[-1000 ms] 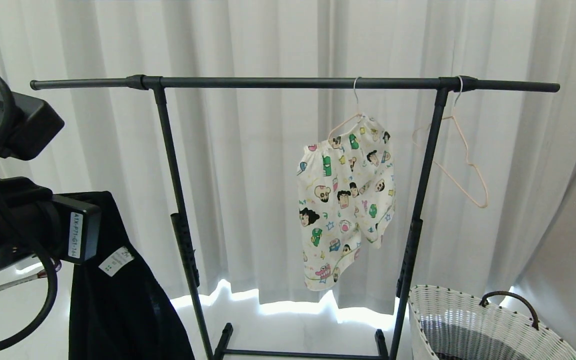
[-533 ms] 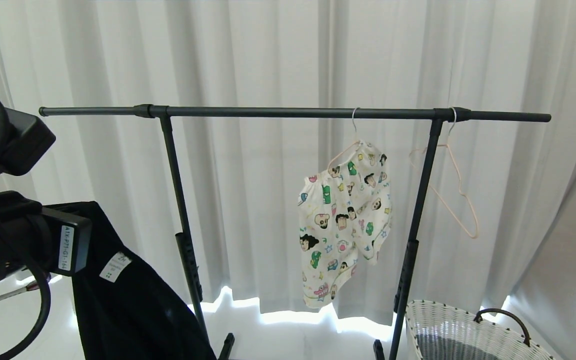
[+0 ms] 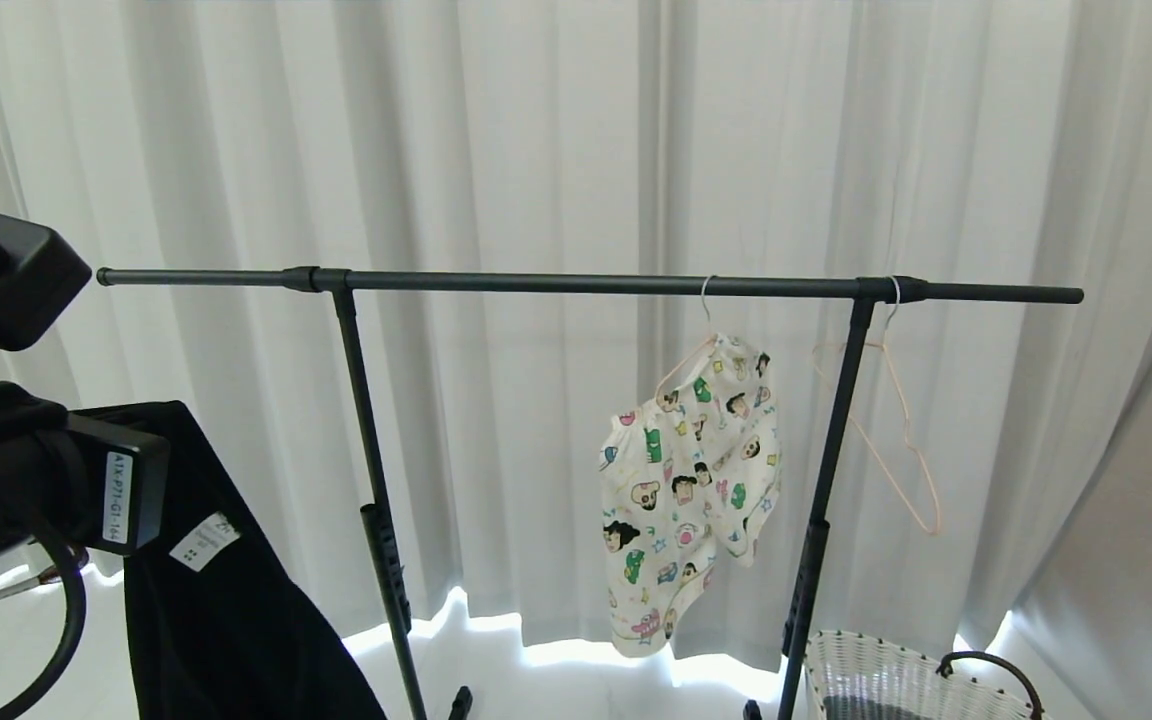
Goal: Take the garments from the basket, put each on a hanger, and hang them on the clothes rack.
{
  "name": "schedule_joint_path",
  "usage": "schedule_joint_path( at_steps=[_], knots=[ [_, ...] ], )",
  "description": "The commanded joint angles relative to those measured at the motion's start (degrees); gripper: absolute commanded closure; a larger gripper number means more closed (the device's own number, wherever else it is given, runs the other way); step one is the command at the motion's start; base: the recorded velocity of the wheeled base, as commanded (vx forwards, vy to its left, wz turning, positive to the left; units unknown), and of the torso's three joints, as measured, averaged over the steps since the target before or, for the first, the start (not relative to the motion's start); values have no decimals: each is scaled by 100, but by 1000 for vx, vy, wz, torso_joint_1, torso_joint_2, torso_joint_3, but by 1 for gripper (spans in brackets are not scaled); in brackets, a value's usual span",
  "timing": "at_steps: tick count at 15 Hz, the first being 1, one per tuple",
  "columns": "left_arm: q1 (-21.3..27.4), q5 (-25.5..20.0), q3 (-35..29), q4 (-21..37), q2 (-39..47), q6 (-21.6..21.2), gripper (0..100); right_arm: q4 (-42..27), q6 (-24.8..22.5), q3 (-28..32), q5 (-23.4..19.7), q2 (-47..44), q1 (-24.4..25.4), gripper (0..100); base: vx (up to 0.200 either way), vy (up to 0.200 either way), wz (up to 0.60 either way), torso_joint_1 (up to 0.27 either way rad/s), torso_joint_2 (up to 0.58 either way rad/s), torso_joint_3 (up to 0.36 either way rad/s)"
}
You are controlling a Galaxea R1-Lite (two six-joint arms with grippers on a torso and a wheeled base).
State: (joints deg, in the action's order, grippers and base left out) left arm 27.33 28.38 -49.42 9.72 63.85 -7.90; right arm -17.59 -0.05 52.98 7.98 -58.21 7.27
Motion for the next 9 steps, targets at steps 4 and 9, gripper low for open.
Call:
schedule_joint_path(
  at_steps=[4,9],
  knots=[
    [0,54,3,4,22,-1,100,353,-109,-7,-87,-156,3,0,150,0,0,43,-90,-46],
    [9,71,3,4,22,-10,100,362,-145,2,-87,-314,3,0,200,0,0,13,-1,-5]
  ],
)
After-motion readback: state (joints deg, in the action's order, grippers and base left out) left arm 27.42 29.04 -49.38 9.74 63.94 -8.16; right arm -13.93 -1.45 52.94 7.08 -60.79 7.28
